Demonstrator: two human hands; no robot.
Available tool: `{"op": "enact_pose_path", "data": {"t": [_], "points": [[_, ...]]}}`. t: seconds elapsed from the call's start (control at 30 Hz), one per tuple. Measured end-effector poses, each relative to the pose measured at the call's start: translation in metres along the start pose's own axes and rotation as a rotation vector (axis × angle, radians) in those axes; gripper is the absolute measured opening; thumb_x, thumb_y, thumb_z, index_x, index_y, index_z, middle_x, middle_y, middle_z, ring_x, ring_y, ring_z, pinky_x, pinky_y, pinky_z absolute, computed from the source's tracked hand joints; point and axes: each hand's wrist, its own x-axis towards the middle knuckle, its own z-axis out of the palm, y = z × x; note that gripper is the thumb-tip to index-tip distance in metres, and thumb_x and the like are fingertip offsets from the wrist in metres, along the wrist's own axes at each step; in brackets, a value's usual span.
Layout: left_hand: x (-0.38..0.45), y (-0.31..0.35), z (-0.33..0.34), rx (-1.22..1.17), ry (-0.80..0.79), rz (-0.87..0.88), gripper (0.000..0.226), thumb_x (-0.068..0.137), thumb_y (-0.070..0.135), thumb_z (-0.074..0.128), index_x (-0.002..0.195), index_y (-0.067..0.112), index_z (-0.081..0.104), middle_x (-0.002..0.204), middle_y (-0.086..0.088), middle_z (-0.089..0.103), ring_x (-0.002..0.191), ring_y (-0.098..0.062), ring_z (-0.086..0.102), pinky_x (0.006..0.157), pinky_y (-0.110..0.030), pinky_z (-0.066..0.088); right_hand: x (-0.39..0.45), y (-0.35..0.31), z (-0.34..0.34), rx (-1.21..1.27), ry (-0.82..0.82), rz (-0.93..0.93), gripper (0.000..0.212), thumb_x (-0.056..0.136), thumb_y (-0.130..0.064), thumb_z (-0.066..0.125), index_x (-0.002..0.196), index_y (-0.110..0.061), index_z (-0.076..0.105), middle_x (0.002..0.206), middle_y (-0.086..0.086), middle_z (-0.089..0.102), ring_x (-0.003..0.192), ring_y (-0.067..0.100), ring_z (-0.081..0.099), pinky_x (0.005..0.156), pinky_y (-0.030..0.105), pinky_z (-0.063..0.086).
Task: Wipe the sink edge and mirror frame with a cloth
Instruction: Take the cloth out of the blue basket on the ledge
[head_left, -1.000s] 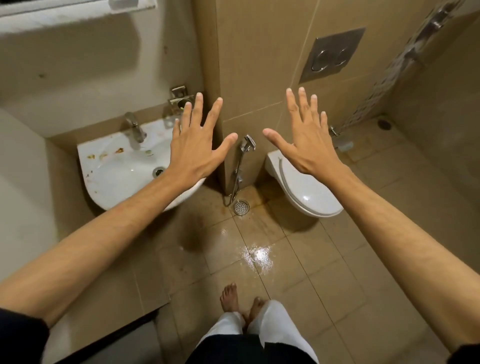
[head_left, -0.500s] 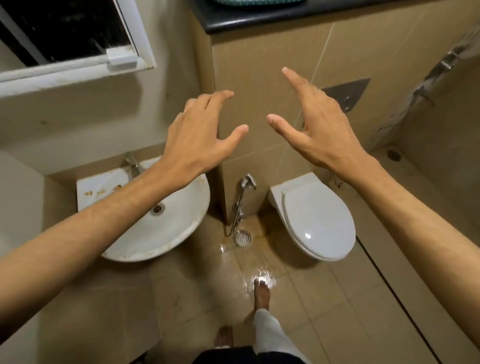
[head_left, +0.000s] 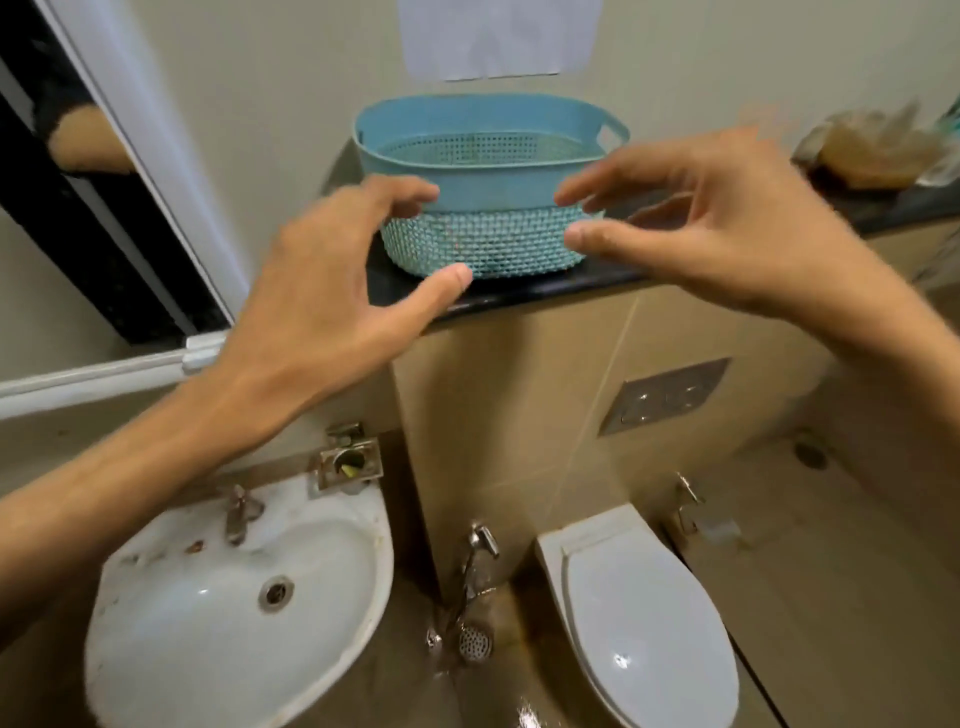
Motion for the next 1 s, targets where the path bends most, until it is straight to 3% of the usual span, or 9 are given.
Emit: {"op": "enact_pose_path", "data": {"t": [0.1,0.23,0.27,0.37,0.53,0.73,0.9,1.0], "points": [[0.039,-0.013,-0.014,-0.002,0.059,0.076,0.051,0.097,0.038,0.076,0.139,0.015,0.061,0.134,0.002,0.067,0.121,-0.01,0.062,0.106,-0.022,0.048,0.046,0.005,-0.019,0.05,0.009,-0.018,0.031,0.098,-0.036,0.075,0.125,-0.021,0.076,0.113,-0.011,0.077,0.104,0.001,0.075,0.097,0.035,0.062],[0.098,-0.04,-0.022,0.046,-0.06,0.047,0.045,0.094,0.047,0.071,0.129,0.02,0.067,0.125,0.001,0.071,0.113,-0.017,0.068,0.101,-0.043,0.055,0.111,0.018,-0.024,0.109,-0.143,0.064,0.031,0.092,-0.031,0.08,0.123,-0.028,0.077,0.111,-0.017,0.078,0.101,-0.01,0.073,0.091,0.01,0.057],[0.111,-0.046,-0.022,0.045,-0.136,0.018,0.047,0.091,0.049,0.07,0.127,0.02,0.069,0.122,0.0,0.073,0.11,-0.018,0.07,0.1,-0.043,0.056,0.129,0.022,-0.022,0.091,-0.222,0.092,0.033,0.091,-0.032,0.081,0.124,-0.03,0.076,0.113,-0.017,0.078,0.101,-0.01,0.073,0.094,0.011,0.056],[0.141,-0.053,-0.019,0.076,-0.388,-0.067,0.05,0.086,0.054,0.078,0.124,0.021,0.073,0.113,0.003,0.076,0.105,-0.018,0.074,0.099,-0.038,0.057,0.166,0.035,-0.007,-0.009,-0.435,0.156,0.042,0.086,-0.039,0.084,0.126,-0.035,0.073,0.12,-0.014,0.078,0.107,0.003,0.075,0.107,0.034,0.056],[0.184,-0.053,-0.015,0.249,-0.698,-0.063,0.047,0.085,0.047,0.083,0.129,0.033,0.071,0.105,0.018,0.069,0.106,-0.012,0.071,0.102,-0.03,0.051,0.195,0.055,0.027,-0.202,-0.661,0.165,0.047,0.092,-0.035,0.08,0.136,-0.033,0.067,0.135,-0.007,0.072,0.113,0.018,0.073,0.11,0.043,0.053],[0.211,-0.05,0.015,0.381,-0.977,-0.079,0.057,0.093,0.034,0.079,0.145,0.032,0.057,0.139,0.005,0.066,0.117,-0.016,0.062,0.108,-0.033,0.047,0.204,0.067,0.05,-0.373,-0.798,0.203,0.05,0.095,-0.015,0.07,0.143,-0.028,0.061,0.141,-0.002,0.068,0.122,0.021,0.065,0.118,0.042,0.044],[0.218,-0.055,0.036,0.494,-0.964,-0.071,0.08,0.088,0.042,0.083,0.156,0.03,0.042,0.146,0.0,0.06,0.129,-0.024,0.058,0.107,-0.032,0.045,0.203,0.074,0.056,-0.444,-0.765,0.199,0.067,0.093,-0.023,0.071,0.154,-0.027,0.047,0.153,0.004,0.057,0.134,0.027,0.057,0.113,0.034,0.044],[0.212,-0.057,0.042,0.477,-0.966,-0.111,0.091,0.084,0.049,0.085,0.159,0.028,0.037,0.151,-0.003,0.057,0.133,-0.027,0.057,0.11,-0.037,0.049,0.197,0.072,0.057,-0.44,-0.782,0.222,0.073,0.092,-0.03,0.073,0.158,-0.027,0.04,0.153,0.006,0.055,0.136,0.029,0.054,0.113,0.038,0.046]]}}
